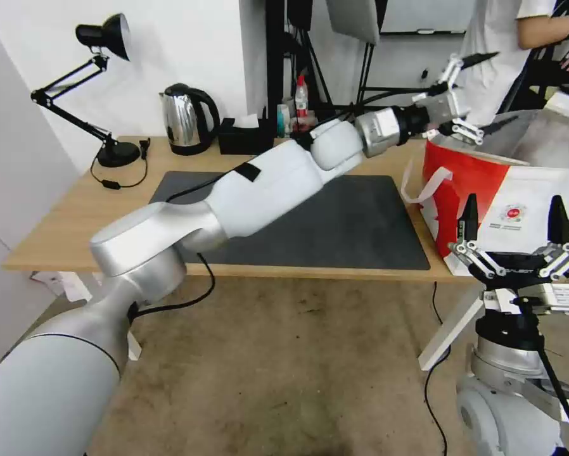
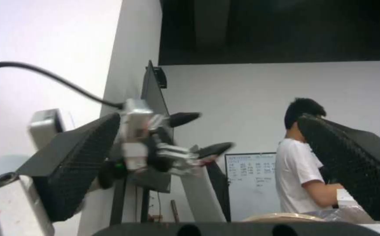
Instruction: Pick up the trash from the table and place it into the takeout bag.
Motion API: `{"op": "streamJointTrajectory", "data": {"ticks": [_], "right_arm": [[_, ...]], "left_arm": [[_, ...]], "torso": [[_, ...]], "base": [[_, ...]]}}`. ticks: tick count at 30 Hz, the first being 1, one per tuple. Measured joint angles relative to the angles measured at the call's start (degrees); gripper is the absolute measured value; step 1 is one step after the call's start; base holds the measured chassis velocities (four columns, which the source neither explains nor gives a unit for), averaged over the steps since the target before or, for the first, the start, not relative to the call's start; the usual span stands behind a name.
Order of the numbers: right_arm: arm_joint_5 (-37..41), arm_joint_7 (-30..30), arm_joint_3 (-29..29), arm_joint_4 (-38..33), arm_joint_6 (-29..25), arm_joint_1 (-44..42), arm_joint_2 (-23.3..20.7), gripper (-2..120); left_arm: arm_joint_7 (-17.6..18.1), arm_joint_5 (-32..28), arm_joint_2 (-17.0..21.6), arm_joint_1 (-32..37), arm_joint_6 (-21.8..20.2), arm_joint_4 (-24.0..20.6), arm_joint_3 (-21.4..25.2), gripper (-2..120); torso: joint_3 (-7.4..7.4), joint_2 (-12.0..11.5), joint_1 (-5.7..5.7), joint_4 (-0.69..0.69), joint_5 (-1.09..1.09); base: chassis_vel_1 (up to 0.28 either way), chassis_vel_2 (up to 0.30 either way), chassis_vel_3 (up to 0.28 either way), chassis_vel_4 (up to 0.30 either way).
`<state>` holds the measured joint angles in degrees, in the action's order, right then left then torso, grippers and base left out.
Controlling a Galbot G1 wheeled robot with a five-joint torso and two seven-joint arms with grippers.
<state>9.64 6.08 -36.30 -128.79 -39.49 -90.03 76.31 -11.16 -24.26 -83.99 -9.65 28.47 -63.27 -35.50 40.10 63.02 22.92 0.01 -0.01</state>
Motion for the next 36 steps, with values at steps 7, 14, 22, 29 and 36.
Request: {"op": "streamJointTrajectory", "data": {"ticks": [7, 14, 22, 29, 36], "right_arm": [[0.00, -0.02, -0.50, 0.01, 0.60, 0.36, -0.55, 100], [-0.53, -0.02, -0.85, 0.19, 1.44, 0.87, -0.95, 100], [-1.64, -0.10, -0.58, 1.29, 1.66, 1.57, -1.58, 100], [-1.91, -0.15, 0.15, 3.23, 1.73, 2.61, -2.00, 100], [-2.36, -0.21, 0.77, 2.88, 1.22, 1.06, -1.78, 100]], "left_arm": [[2.43, 0.19, 3.28, 4.13, 0.05, -2.71, 4.60, 100], [5.44, 3.23, 5.60, 13.23, 0.05, -8.87, 13.01, 100], [7.29, 4.39, 12.68, 24.34, -0.85, -18.75, 21.91, 100], [9.36, 5.73, 17.44, 41.66, -2.34, -30.21, 37.24, 100], [10.11, 7.36, 19.36, 65.85, -2.54, -46.22, 57.79, 100]], "torso": [[0.00, 0.00, -0.01, 0.00, -0.01], [0.00, 0.00, 0.00, -0.02, 0.00], [0.00, 0.00, 0.00, 0.00, -0.01], [0.00, 0.00, 0.00, 0.00, -0.02], [-0.01, 0.01, -0.02, 0.01, 0.00]], "base": [[0.000, 0.000, 0.000, 0.000], [0.000, 0.000, 0.000, 0.000], [0.000, 0.000, 0.000, 0.000], [0.000, 0.000, 0.000, 0.000], [0.000, 0.000, 0.000, 0.000]]}}
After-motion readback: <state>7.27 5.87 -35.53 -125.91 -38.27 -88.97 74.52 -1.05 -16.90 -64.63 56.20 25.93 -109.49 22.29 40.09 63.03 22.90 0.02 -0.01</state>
